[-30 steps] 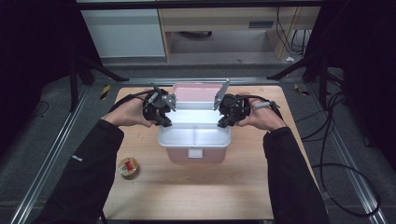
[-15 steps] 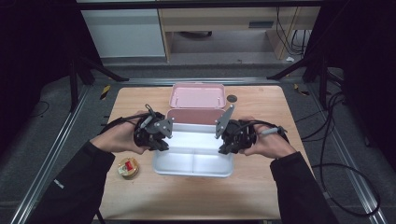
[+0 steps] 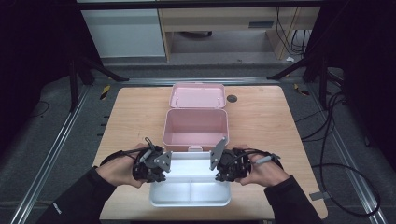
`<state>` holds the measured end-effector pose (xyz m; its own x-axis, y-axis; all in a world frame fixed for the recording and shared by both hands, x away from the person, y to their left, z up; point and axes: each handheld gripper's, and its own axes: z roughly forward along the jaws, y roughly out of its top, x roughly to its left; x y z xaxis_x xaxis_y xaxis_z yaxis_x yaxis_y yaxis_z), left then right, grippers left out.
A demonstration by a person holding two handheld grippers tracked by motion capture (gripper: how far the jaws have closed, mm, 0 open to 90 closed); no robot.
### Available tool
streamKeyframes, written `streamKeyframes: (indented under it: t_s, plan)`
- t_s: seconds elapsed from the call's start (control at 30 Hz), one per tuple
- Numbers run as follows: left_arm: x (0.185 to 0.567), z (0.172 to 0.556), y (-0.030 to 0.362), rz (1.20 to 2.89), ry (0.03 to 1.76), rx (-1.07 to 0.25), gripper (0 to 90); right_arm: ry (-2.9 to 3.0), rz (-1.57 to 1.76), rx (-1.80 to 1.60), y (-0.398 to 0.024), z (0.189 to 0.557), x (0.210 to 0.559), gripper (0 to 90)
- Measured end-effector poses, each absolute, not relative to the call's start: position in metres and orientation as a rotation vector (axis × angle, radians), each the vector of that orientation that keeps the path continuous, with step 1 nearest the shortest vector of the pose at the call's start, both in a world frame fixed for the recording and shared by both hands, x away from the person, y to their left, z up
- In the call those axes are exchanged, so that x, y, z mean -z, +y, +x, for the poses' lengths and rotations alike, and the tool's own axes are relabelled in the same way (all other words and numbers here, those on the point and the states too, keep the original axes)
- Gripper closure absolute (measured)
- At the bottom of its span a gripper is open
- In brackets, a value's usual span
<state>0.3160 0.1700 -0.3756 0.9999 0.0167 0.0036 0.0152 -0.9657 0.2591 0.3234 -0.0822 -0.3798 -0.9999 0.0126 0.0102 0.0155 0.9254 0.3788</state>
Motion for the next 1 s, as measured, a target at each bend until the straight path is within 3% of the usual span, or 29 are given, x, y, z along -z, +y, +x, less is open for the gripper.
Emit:
streamKeyframes:
  t_s: [0.3, 0.63, 1.0]
  plan:
    - [0.426, 0.316, 0.168, 2.88, 0.037, 0.087, 88.7, -3.047, -0.064, 0.572, -0.08, 0.31, 0.427, 89.5]
    - [0.463, 0.342, 0.154, 2.919, 0.034, 0.082, 87.8, -3.066, -0.137, 0.54, -0.086, 0.33, 0.473, 88.9]
    - [0.472, 0.344, 0.147, 2.959, 0.017, 0.04, 87.9, -3.067, -0.189, 0.549, -0.089, 0.336, 0.483, 87.2]
